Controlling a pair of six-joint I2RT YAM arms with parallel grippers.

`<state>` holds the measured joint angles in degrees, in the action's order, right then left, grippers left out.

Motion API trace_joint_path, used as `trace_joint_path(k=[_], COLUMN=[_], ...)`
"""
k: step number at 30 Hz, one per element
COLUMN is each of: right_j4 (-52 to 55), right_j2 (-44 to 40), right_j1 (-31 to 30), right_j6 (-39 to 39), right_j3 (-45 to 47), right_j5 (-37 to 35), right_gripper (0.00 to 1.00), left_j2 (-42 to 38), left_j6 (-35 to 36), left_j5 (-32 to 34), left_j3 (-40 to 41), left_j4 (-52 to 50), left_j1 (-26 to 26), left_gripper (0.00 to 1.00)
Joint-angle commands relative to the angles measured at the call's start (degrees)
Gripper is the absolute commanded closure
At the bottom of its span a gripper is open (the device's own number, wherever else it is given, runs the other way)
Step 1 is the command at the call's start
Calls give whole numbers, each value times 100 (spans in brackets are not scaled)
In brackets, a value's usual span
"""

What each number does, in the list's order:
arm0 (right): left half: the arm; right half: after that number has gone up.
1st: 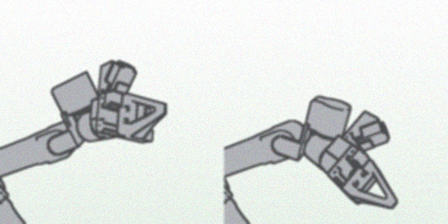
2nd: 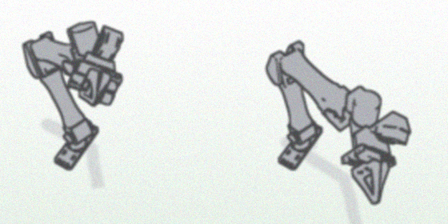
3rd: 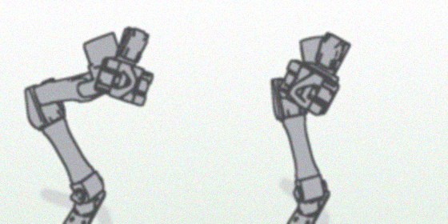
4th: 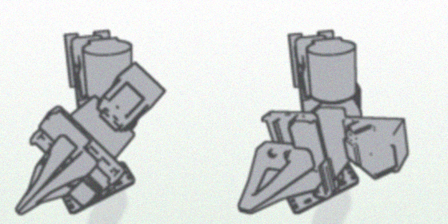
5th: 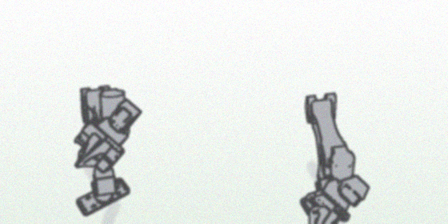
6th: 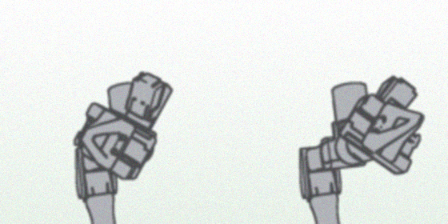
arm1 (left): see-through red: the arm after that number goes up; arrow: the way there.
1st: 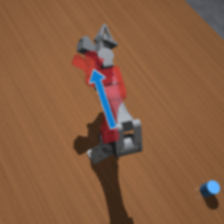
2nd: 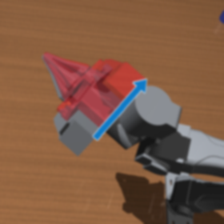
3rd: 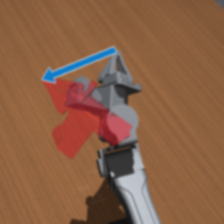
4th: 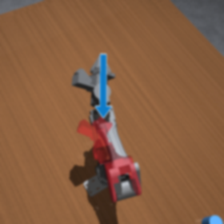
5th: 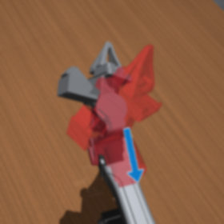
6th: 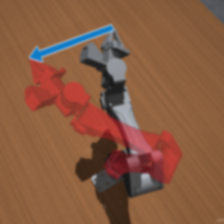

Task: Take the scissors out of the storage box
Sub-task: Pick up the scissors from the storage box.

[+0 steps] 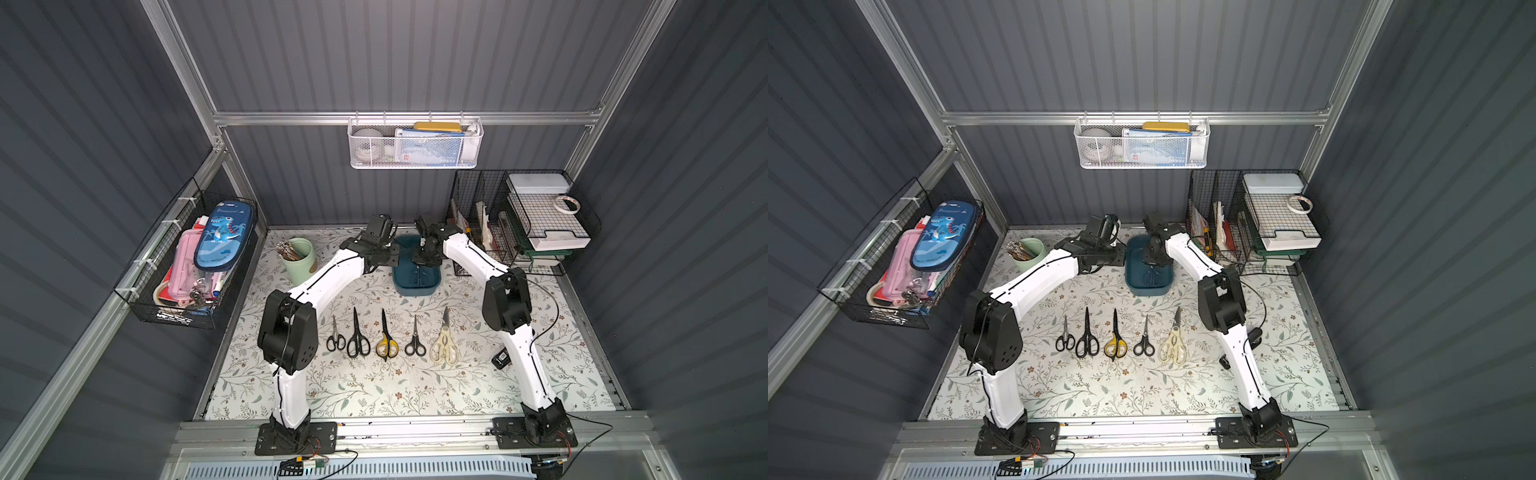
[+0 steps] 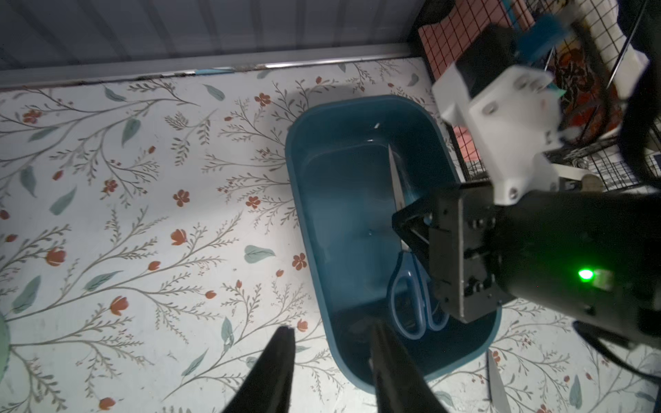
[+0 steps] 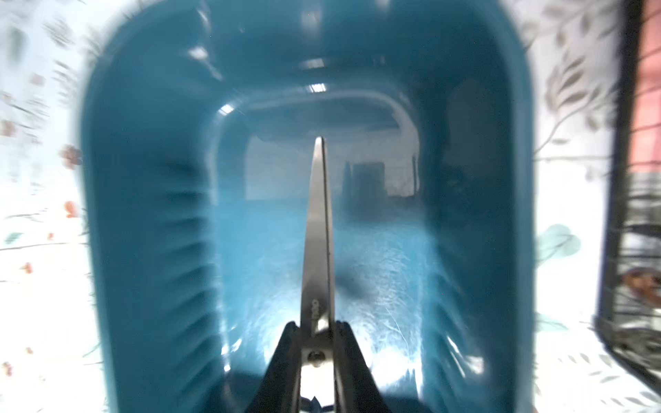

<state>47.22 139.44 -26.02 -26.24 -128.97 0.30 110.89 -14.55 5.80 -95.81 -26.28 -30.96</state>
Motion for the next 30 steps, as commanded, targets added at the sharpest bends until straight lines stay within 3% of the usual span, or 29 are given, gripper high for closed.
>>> trace_joint_path(k=[1, 13, 19, 30], right_j4=[-3, -115, -246, -450], right_j2=[-144, -646, -846, -1076], right_j1=[17, 66, 80, 71], right_j6=[64, 140, 69, -78], right_j3=[88, 230, 333, 496], right_j5=[-1, 4, 300, 825], right_gripper=[100, 100, 100, 100], left_j2=[32, -107, -13, 107], left_j6=[155, 987, 796, 542], left_j5=[-449, -3290, -3752, -3485], left_j3=[136, 835, 967, 879], left_j4=[306, 1003, 1343, 1266], left_j1=[46, 194, 196, 292], left_gripper=[59, 55, 55, 56])
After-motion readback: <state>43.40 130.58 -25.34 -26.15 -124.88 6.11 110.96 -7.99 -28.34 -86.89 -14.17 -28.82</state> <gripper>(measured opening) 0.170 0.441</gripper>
